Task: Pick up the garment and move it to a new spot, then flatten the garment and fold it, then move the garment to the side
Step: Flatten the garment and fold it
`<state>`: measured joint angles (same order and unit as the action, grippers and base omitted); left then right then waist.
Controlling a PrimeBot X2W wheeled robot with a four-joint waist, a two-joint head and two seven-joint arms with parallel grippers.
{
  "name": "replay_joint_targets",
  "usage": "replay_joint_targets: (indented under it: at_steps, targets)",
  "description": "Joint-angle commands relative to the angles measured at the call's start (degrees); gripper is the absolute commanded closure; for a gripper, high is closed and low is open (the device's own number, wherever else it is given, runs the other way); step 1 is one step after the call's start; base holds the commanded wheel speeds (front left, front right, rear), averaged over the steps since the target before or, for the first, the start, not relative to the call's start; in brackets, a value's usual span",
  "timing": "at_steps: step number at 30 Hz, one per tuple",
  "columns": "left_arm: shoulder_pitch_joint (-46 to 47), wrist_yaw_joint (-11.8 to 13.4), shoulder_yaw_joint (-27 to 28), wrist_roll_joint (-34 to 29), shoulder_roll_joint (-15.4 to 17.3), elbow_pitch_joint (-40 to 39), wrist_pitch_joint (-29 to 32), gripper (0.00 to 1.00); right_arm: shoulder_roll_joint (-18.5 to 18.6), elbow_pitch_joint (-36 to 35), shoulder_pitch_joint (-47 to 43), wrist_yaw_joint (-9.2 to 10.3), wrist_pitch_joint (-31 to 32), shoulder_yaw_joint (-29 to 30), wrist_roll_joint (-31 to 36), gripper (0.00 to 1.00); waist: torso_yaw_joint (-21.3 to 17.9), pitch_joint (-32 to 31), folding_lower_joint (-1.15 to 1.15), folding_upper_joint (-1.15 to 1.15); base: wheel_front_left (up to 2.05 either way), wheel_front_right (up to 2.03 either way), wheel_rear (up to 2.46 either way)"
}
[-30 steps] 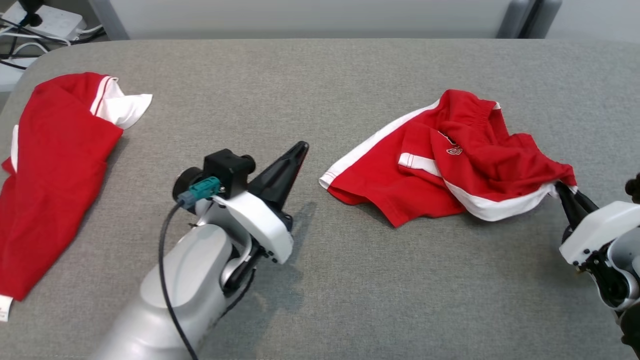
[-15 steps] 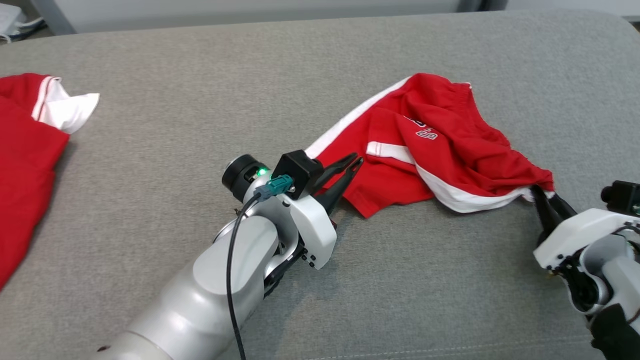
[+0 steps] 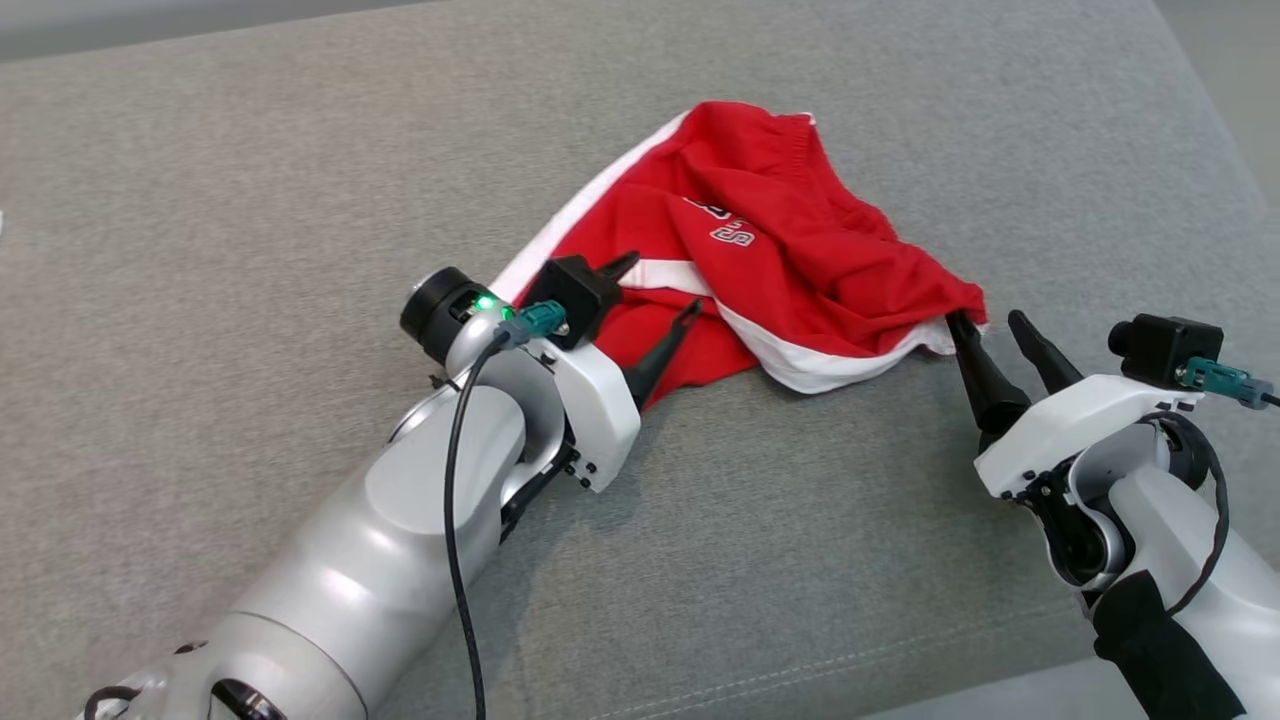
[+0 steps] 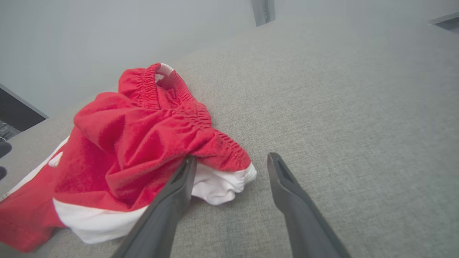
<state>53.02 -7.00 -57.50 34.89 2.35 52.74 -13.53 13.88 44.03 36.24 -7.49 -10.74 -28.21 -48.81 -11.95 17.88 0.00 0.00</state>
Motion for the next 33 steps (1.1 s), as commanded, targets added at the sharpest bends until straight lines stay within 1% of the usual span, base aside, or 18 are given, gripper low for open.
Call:
replay_joint_targets:
  at_steps: [1,4,10,11,12,13,14,15,17,20,21,24,25,26,27,28,29,33]
  targets:
    - [2.9,0.7,1.5,0.8,0.5,0.3,0.4,0.00,0.1,-1.8,0.3,0.00,-1.1,-0.6,0.7,0.00,-1.9,0.8,0.00,0.00,0.00,0.00,0.00]
    - [4.1,2.1,1.9,1.2,0.5,2.8,0.2,0.00,-0.2,-2.9,0.2,0.00,-1.8,-0.8,1.0,0.00,-3.5,1.4,0.00,0.00,0.00,0.00,0.00]
    - [5.4,3.2,2.1,1.5,0.5,7.5,0.4,0.00,-0.7,-4.3,0.0,0.00,-2.5,-1.1,1.2,0.00,-5.0,2.0,0.00,0.00,0.00,0.00,0.00]
    - [5.6,3.1,2.1,1.6,0.5,8.3,0.5,0.03,-0.7,-4.6,0.0,0.00,-2.6,-1.0,1.2,0.00,-5.1,2.2,0.00,0.00,0.00,0.00,0.00]
    - [5.7,3.2,2.1,1.7,0.5,9.0,0.6,0.22,-0.7,-4.8,0.0,0.00,-2.7,-0.9,1.3,0.00,-5.2,2.3,0.00,0.00,0.00,0.00,0.00]
    - [5.9,3.2,2.1,1.8,0.5,9.5,0.6,0.34,-0.7,-4.9,-0.1,0.00,-2.8,-0.9,1.3,0.00,-5.2,2.4,0.00,0.00,0.00,0.00,0.00]
    - [5.9,3.2,2.0,1.9,0.5,10.0,0.8,0.48,-0.7,-5.1,-0.1,0.00,-2.9,-0.8,1.4,0.00,-5.2,2.5,0.00,0.00,0.00,0.00,0.00]
    - [5.9,3.2,1.8,2.0,0.5,10.5,1.1,0.52,-0.6,-5.2,-0.1,0.00,-3.0,-0.7,1.4,0.00,-5.1,2.6,0.00,0.00,0.00,0.00,0.00]
    - [5.8,3.0,1.8,2.6,0.5,10.7,1.1,0.56,-0.6,-5.3,-0.1,0.00,-3.0,-0.5,1.5,0.00,-4.9,2.6,0.00,0.00,0.00,0.00,0.00]
    - [5.5,2.5,1.3,3.4,0.5,10.5,1.4,0.86,-0.7,-5.4,0.1,0.00,-3.1,-0.4,1.7,0.00,-4.6,2.6,0.00,0.00,0.00,0.00,0.00]
    - [5.4,2.2,1.1,3.8,0.5,10.2,1.9,1.00,-0.8,-5.4,0.3,0.00,-3.0,-0.4,1.7,0.00,-4.5,2.6,0.00,0.00,0.00,0.00,0.00]
    - [5.5,1.5,0.2,4.8,0.5,10.0,3.5,1.00,-0.9,-5.8,1.0,0.00,-2.9,-0.5,1.8,0.00,-4.4,2.8,0.00,0.00,0.00,0.00,0.00]
    - [5.6,1.4,0.1,5.0,0.5,9.9,3.4,0.98,-0.9,-5.8,1.1,0.00,-2.9,-0.4,1.9,0.00,-4.4,2.9,0.00,0.00,0.00,0.00,0.00]
    - [5.7,1.4,0.1,5.2,0.5,9.9,3.3,0.77,-0.9,-5.8,1.2,0.00,-2.9,-0.5,2.0,0.00,-4.5,2.9,0.00,0.00,0.00,0.00,0.00]
    - [5.8,1.5,0.1,5.4,0.5,9.7,3.0,0.53,-0.8,-5.8,1.3,0.00,-2.9,-0.5,2.1,0.00,-4.5,2.9,0.00,0.00,0.00,0.00,0.00]
    - [5.9,1.6,0.1,5.6,0.5,9.5,2.6,0.24,-0.8,-5.8,1.3,0.00,-2.9,-0.4,2.1,0.00,-4.5,2.9,0.00,0.00,0.00,0.00,0.00]
    - [6.0,1.7,0.0,5.8,0.5,9.4,2.4,0.00,-0.8,-5.7,1.3,0.00,-2.9,-0.4,2.1,0.00,-4.5,2.9,0.00,0.00,0.00,0.00,0.00]
    - [6.0,2.0,-0.5,6.4,0.5,9.8,2.4,0.00,-0.9,-5.5,1.1,0.00,-2.8,-0.5,2.2,0.00,-4.9,2.7,0.00,0.00,0.00,0.00,0.00]
